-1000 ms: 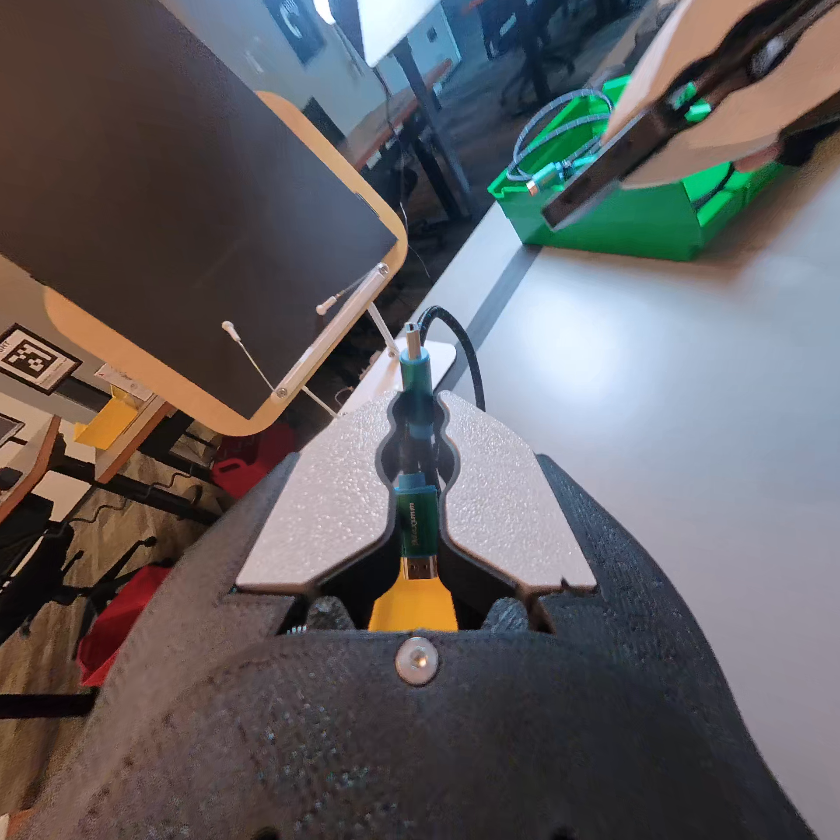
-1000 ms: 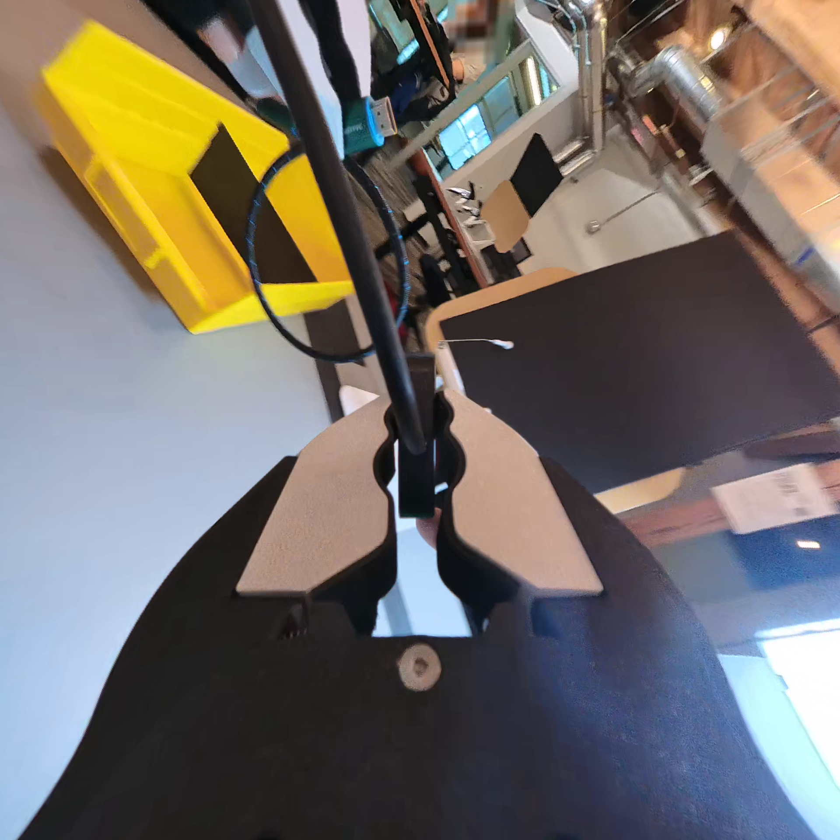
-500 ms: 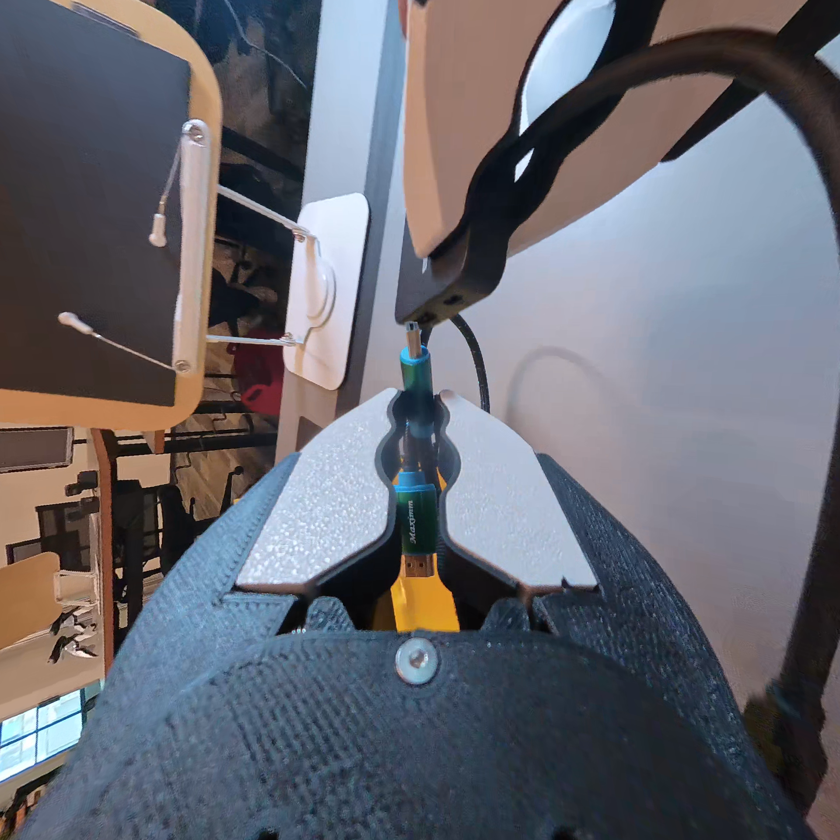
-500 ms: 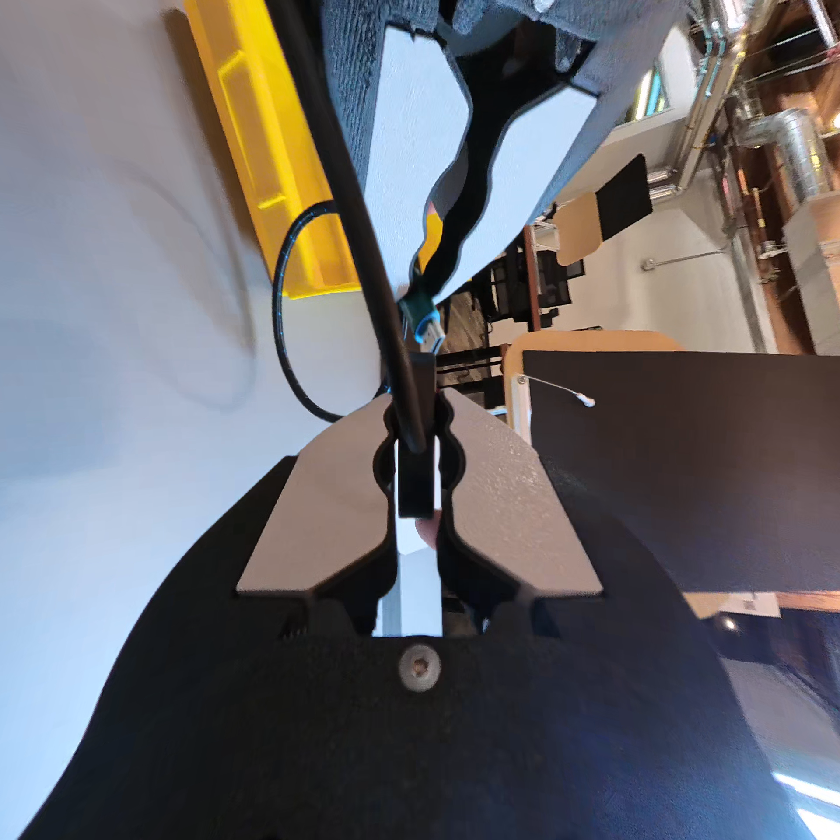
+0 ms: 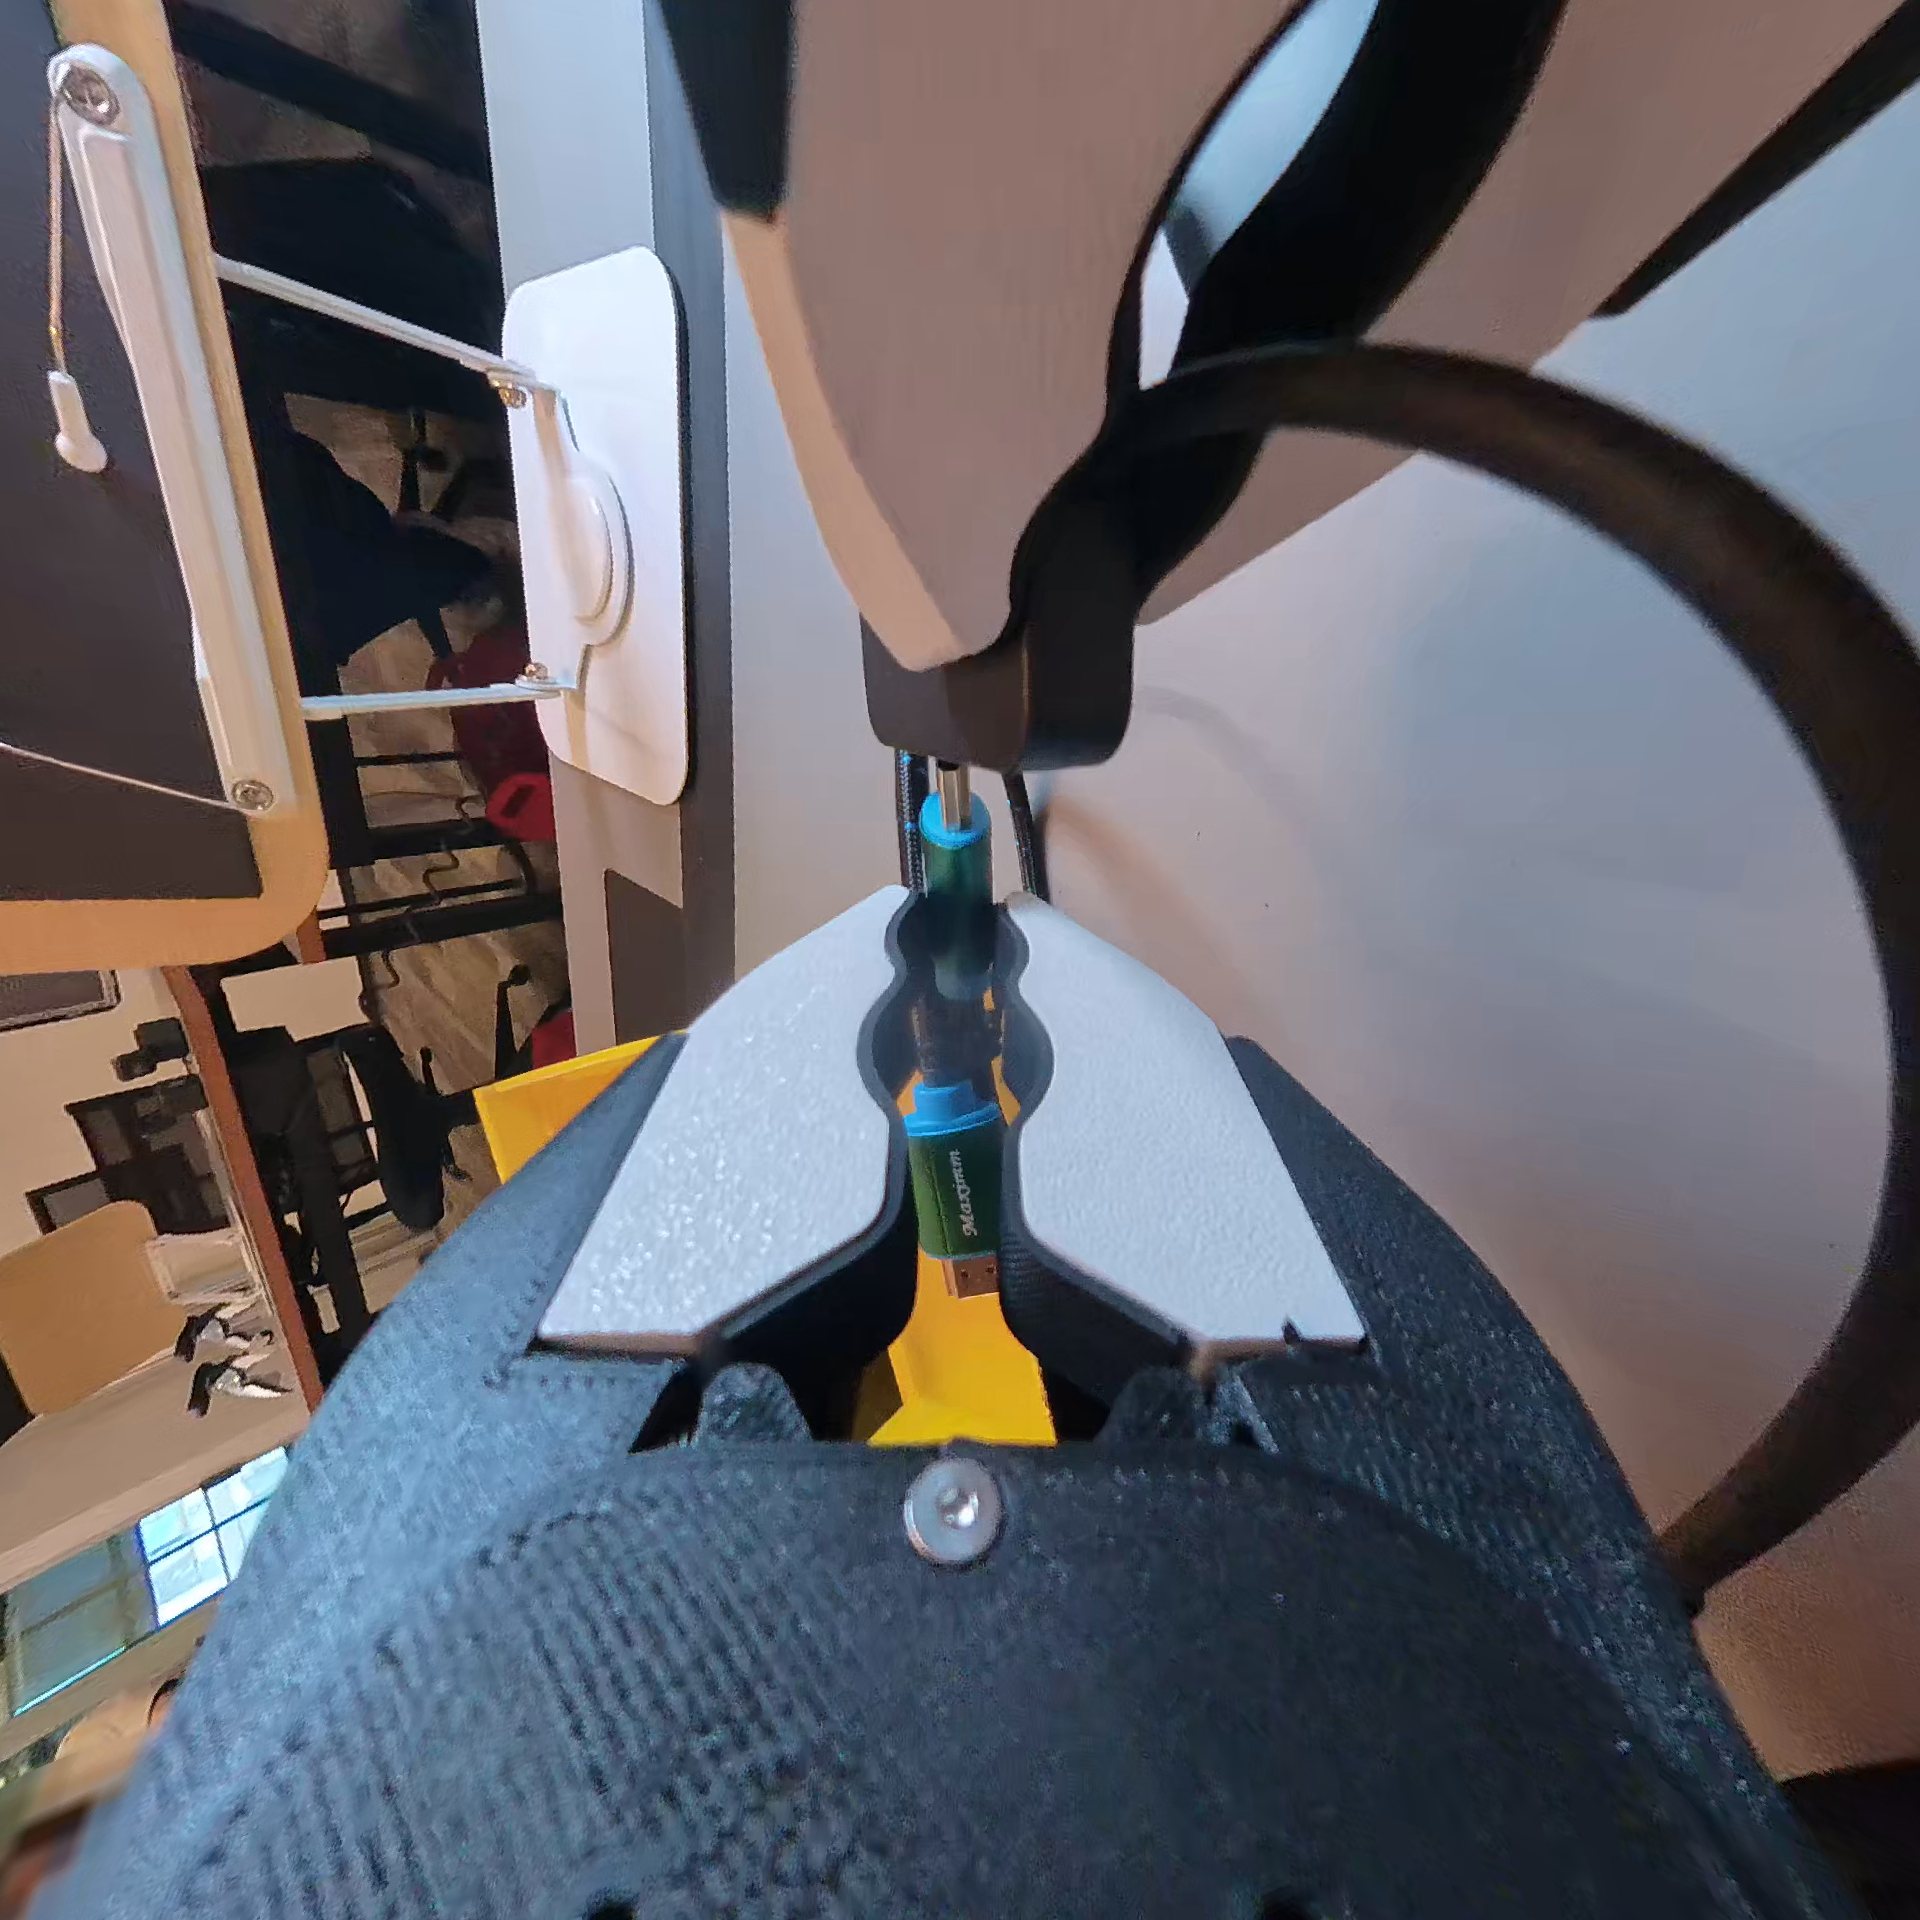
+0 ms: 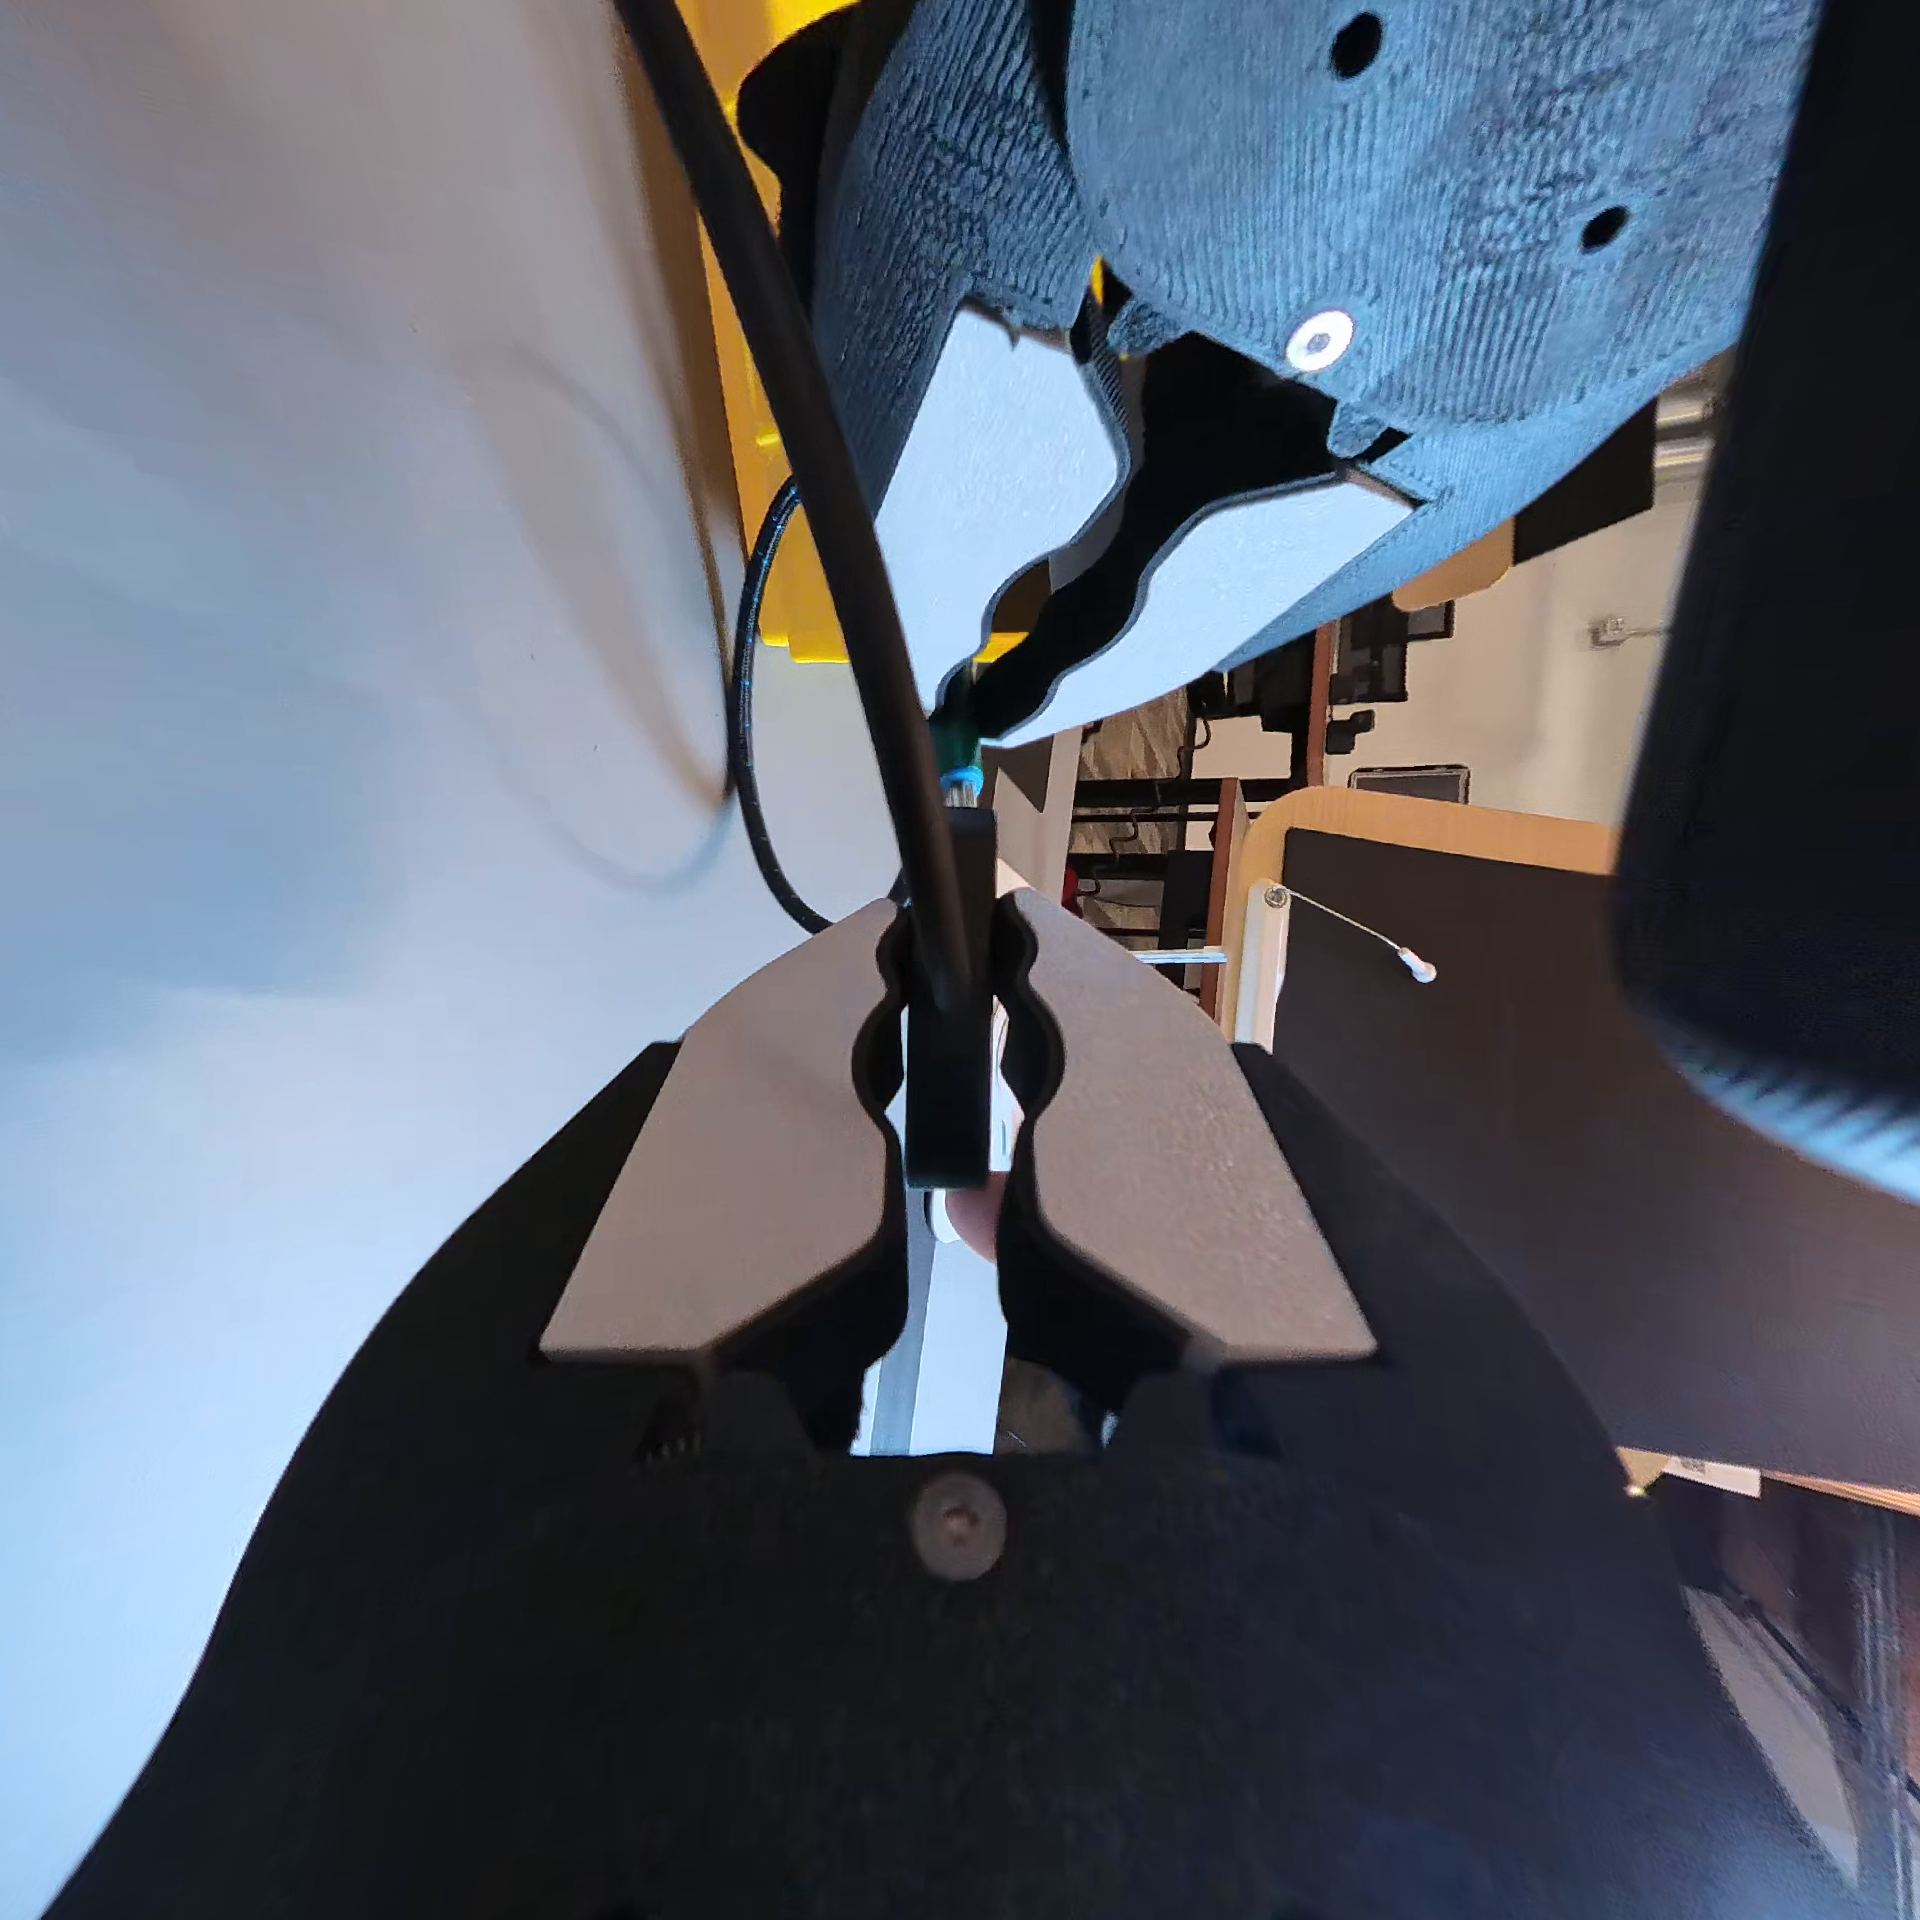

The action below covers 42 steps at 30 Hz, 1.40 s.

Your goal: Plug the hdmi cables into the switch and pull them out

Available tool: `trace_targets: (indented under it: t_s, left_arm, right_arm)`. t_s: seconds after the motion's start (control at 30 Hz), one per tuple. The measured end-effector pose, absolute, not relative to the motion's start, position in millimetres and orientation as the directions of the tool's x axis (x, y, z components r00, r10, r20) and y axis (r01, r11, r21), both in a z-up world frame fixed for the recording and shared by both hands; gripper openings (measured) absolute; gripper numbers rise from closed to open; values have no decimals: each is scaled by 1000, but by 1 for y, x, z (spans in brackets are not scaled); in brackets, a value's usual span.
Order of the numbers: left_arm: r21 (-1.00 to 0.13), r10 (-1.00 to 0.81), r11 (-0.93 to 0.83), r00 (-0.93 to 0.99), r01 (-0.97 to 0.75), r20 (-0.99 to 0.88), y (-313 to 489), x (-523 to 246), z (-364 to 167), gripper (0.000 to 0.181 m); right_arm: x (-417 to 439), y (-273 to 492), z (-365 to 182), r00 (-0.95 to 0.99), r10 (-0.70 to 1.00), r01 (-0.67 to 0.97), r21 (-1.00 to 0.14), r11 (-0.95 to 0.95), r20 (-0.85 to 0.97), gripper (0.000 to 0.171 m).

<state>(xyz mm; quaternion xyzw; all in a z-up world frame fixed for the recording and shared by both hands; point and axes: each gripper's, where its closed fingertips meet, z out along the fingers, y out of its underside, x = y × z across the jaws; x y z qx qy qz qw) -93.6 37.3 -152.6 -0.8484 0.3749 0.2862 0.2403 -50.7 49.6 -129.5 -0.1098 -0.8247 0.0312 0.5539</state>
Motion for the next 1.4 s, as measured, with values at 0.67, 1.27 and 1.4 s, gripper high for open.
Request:
trace_targets:
  t_s: [0.67, 1.27, 1.4]
  left_arm:
    - [-309, -605, -489, 573, -815, -553, 40, -71, -165, 13]
    - [-381, -662, -479, 611, -790, -434, 36, -53, -176, 13]
    - [-448, -701, -407, 587, -796, -405, 33, -47, -172, 13]
  right_arm:
    - [-32, 48, -141, -504, 390, 164, -358, 919, 771, 14]
    - [-21, 38, -150, -598, 462, 215, -424, 880, 655, 14]
    - [-19, 28, -142, -606, 457, 160, -463, 872, 651, 14]
